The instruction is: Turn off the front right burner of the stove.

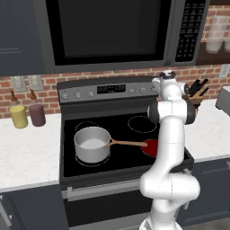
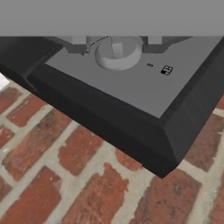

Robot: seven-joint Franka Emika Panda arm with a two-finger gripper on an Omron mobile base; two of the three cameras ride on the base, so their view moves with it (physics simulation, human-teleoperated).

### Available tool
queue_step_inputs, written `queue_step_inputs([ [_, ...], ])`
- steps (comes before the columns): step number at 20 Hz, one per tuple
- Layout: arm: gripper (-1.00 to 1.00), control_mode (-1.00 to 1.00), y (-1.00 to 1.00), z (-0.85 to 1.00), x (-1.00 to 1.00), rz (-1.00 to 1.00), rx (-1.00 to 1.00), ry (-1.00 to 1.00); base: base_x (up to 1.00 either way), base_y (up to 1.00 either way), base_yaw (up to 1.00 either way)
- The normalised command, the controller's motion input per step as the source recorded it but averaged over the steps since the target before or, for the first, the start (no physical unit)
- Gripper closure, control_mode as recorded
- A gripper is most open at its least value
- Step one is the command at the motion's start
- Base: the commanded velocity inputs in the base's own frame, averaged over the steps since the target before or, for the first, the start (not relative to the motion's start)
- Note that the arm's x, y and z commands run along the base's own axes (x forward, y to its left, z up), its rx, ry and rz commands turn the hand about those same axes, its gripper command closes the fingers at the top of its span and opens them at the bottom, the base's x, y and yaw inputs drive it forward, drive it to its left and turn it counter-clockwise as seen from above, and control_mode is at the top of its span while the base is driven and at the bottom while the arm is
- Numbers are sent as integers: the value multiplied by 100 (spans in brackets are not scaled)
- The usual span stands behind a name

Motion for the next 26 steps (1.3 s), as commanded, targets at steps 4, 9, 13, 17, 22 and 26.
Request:
queue_step_inputs([
  [4,100,-100,0,0,0,0,0,0,0,0,0],
  [9,100,-100,0,0,0,-1,2,0,0,0,0],
  [13,100,-100,0,0,0,-11,15,0,0,0,0],
  [17,100,-100,0,0,0,-18,23,0,0,0,0],
  [22,100,-100,0,0,0,-21,26,0,0,0,0],
  [26,100,-100,0,0,0,-22,30,0,0,0,0],
])
